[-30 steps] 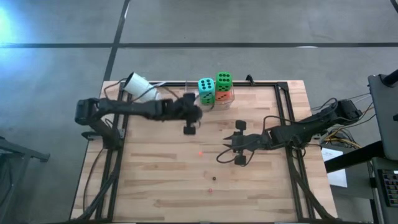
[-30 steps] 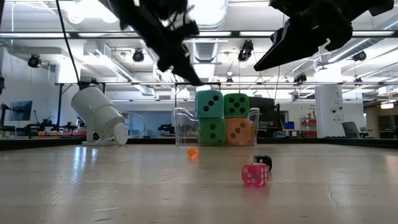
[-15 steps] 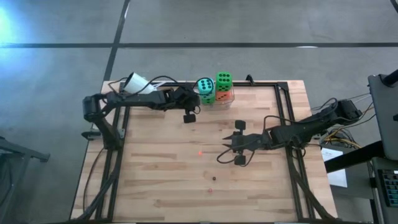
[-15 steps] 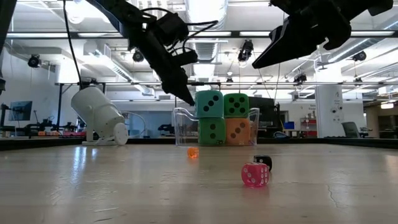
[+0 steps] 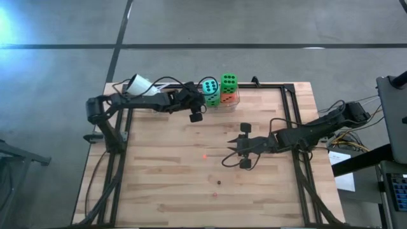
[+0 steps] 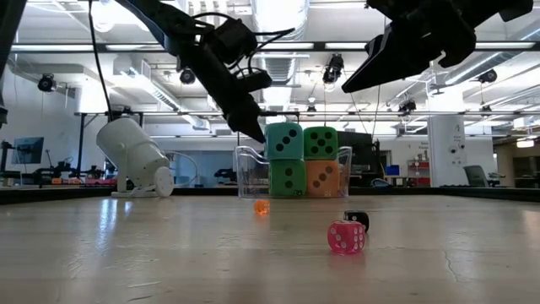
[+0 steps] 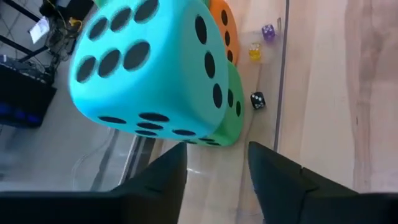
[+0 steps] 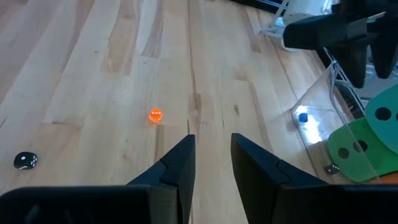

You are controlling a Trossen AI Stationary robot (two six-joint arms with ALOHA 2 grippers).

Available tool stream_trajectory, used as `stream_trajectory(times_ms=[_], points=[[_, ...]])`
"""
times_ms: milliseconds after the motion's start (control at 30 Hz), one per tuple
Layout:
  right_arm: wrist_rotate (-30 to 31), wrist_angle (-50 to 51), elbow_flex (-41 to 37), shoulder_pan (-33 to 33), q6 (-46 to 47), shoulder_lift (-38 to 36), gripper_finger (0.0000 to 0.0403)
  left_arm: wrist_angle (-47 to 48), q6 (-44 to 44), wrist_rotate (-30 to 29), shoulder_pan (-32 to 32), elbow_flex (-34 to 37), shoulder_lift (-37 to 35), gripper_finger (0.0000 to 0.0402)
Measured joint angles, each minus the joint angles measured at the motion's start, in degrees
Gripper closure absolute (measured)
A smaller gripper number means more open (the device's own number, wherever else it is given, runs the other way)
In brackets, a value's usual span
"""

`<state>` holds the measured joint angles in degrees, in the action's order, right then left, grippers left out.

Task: Pick & Place Dice
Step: Put the small black dice into the transparent bin

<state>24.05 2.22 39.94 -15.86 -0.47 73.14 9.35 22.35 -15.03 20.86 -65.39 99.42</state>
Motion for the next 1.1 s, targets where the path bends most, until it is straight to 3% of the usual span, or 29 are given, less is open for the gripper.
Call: stream_trajectory(times_ms=[233,500,600,767,900,1100], points=[[0.0,0.0,0.0,0.0,0.0,0.0,0.0303,-0.3,0.2,0.0,0.0,-0.3,-0.1,0.0199],[-0.6,0.5,-0.1,0.0,-0.9,0.0,0.0303,2.3,-4.9,0.0,-1.0,-2.2,-4.2,0.0203],[-3.9,0.5,-0.4,-0.1,-1.5,0.0,0.0304,4.9,-5.7,0.0,-2.7,-1.7,-7.7,0.0206],[-11.3,0.4,-0.9,-0.1,-3.2,0.5,0.0312,9.2,-6.7,0.0,-9.4,0.8,-13.8,0.0209],[-12.3,0.1,-0.8,-0.4,-3.2,2.3,0.0319,8.7,-7.4,-0.2,-17.0,4.6,-18.6,0.0207],[-12.4,-0.1,-0.9,-2.4,-0.7,5.4,0.0329,6.2,-9.0,-5.2,-28.8,10.4,-23.0,0.0207]])
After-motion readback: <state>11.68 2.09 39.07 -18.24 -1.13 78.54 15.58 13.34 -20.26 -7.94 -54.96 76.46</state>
